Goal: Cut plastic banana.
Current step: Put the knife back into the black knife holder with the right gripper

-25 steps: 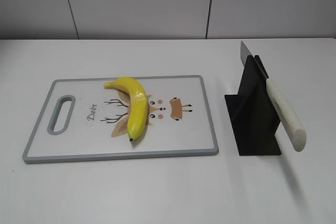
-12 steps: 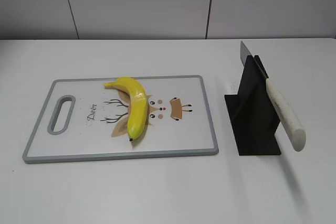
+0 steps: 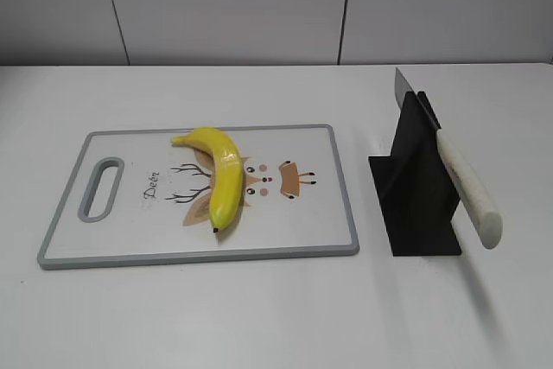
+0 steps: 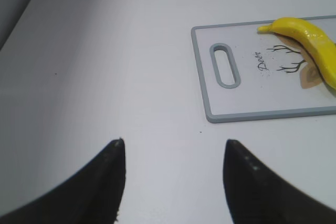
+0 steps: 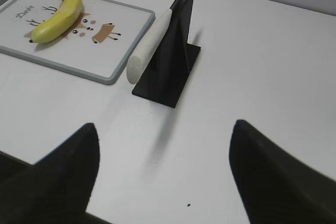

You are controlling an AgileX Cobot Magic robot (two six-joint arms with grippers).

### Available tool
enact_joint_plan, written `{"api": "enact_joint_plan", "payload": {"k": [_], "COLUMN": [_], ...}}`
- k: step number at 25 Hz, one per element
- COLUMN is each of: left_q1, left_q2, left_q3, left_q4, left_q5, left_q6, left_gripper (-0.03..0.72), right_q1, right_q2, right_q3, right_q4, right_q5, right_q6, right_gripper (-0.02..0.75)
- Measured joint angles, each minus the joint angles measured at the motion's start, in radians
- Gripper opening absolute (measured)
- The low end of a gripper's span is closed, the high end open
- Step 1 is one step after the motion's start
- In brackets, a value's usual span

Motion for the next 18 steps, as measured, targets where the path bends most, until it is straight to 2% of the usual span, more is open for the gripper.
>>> {"api": "enact_joint_plan", "payload": {"k": [4, 13, 18], "left_q1": [0.000, 0.000, 0.000], "left_q2": [0.000, 0.000, 0.000], "left_q3": [0.000, 0.000, 0.000], "left_q4": [0.000, 0.000, 0.000], "left_q5": [0.000, 0.000, 0.000], "left_q6": [0.000, 0.000, 0.000], "left_gripper": [0.552, 0.552, 0.552], "right_q1": [-0.057, -0.287, -0.323], "right_q2": [0.000, 0.000, 0.000], "right_q3": [0.001, 0.001, 0.001], "right_q4": [0.000, 0.001, 0.001], "right_q5": [0.000, 0.000, 0.000], "right_q6": [0.000, 0.000, 0.000], "right_gripper": [0.590, 0.589, 0.589]}}
